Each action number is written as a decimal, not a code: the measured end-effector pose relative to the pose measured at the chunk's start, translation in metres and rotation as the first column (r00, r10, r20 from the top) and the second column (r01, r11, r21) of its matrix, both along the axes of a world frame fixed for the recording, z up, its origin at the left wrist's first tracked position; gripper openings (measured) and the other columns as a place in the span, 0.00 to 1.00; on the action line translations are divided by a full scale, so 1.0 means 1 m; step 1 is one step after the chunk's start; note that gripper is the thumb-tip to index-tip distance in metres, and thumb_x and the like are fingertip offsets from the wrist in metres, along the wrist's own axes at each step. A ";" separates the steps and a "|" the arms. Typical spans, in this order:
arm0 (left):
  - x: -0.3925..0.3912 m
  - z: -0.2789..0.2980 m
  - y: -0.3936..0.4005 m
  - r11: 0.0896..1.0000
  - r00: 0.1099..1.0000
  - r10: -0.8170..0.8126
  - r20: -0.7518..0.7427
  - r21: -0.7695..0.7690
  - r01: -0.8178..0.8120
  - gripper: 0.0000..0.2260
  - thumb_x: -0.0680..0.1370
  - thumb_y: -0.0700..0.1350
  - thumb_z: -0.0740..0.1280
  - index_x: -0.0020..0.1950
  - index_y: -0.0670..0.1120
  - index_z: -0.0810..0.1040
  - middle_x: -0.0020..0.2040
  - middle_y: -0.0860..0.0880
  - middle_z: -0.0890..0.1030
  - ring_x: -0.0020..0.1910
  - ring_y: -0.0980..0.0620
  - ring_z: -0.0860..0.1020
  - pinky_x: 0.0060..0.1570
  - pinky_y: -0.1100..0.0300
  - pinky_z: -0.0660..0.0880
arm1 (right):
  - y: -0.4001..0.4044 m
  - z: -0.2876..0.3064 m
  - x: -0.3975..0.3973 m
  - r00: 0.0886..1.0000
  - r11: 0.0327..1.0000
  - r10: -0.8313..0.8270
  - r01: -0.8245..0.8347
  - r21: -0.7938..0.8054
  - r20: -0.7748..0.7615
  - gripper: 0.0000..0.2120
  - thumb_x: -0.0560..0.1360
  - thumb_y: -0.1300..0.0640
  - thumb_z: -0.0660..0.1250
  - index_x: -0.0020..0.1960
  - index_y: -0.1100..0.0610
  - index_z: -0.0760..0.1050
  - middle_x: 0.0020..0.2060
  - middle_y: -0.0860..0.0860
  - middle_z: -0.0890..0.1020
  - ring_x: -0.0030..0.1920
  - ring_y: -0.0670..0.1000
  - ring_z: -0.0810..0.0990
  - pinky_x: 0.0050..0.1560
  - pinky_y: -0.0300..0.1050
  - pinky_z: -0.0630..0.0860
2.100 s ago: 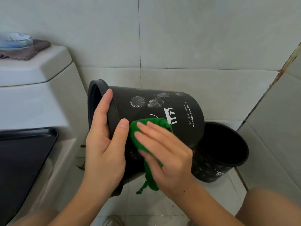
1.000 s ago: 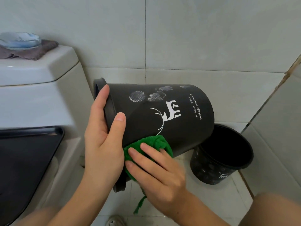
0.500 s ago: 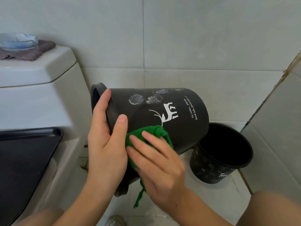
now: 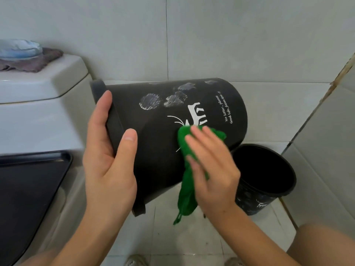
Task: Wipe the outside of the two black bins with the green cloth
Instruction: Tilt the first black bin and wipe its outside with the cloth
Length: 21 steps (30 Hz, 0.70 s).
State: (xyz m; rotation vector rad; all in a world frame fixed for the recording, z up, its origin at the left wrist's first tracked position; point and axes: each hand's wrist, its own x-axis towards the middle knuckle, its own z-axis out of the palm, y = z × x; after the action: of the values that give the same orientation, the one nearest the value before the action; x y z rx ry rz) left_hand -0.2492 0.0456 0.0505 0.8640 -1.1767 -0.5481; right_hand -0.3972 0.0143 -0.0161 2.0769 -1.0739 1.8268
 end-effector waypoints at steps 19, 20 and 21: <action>0.003 -0.007 0.017 0.996 0.971 -0.084 0.224 0.000 0.086 0.29 0.76 0.25 0.59 0.69 0.52 0.64 0.60 0.73 0.75 0.62 0.70 0.73 0.59 0.76 0.68 | -0.055 0.035 -0.095 0.775 0.811 -0.237 -0.174 0.558 0.586 0.07 0.78 0.55 0.63 0.46 0.47 0.79 0.43 0.49 0.82 0.45 0.50 0.80 0.52 0.53 0.77; 0.002 -0.009 0.017 0.996 0.968 -0.091 0.234 0.003 0.093 0.29 0.76 0.26 0.61 0.69 0.52 0.64 0.61 0.73 0.75 0.62 0.70 0.73 0.59 0.76 0.68 | -0.054 0.037 -0.100 0.755 0.785 -0.237 -0.221 0.578 0.611 0.08 0.78 0.56 0.63 0.45 0.48 0.79 0.41 0.48 0.82 0.43 0.49 0.80 0.49 0.51 0.77; 0.003 -0.010 0.017 0.996 0.965 -0.091 0.244 0.005 0.093 0.28 0.76 0.28 0.62 0.70 0.53 0.63 0.61 0.73 0.75 0.63 0.70 0.73 0.59 0.76 0.67 | -0.054 0.037 -0.103 0.736 0.755 -0.235 -0.273 0.596 0.635 0.09 0.79 0.58 0.63 0.44 0.49 0.80 0.39 0.48 0.82 0.41 0.49 0.79 0.46 0.48 0.76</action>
State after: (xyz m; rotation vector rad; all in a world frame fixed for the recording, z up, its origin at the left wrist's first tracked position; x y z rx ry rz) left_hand -0.2461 0.0624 0.0404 0.8923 -1.4480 -0.5226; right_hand -0.5006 -0.0402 0.0208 1.6368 -2.1750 2.6005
